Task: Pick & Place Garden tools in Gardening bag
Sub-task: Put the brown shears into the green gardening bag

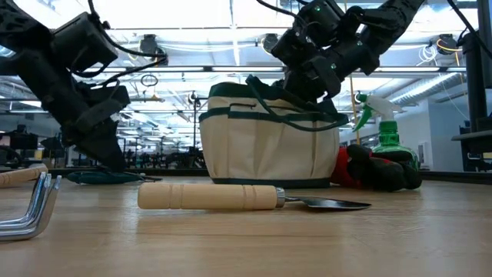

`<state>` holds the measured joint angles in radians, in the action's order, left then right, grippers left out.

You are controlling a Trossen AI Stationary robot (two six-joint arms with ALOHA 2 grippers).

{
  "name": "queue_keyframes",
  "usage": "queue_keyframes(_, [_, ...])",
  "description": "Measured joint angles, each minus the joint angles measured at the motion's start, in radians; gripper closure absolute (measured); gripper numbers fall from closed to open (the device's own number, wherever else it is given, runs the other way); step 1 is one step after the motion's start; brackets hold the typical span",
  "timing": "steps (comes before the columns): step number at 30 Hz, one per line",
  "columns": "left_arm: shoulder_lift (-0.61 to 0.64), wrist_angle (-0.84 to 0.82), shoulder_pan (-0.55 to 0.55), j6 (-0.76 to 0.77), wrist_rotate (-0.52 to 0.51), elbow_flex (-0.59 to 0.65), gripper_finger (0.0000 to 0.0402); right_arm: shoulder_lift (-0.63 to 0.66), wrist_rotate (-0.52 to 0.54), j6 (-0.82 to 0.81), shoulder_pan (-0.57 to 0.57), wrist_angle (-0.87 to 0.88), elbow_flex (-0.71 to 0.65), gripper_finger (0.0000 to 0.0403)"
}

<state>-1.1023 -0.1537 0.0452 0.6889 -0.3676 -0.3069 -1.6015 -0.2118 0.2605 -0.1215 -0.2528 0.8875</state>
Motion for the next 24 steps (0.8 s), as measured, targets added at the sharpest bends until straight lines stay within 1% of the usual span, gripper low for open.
queue_keyframes(8, [0.0,0.004,0.0,0.058,0.0,0.044,0.0266,0.0,0.0,0.014,0.025,-0.072,0.0,0.0245])
queue_keyframes(18, [0.0,0.003,0.0,0.053,0.0,0.049,0.0266,0.0,0.001,0.014,0.081,-0.084,0.0,0.0245])
queue_keyframes(24, [-0.009,0.003,0.0,0.05,0.0,0.049,0.0266,0.0,0.004,0.014,0.097,-0.143,0.0,0.0245])
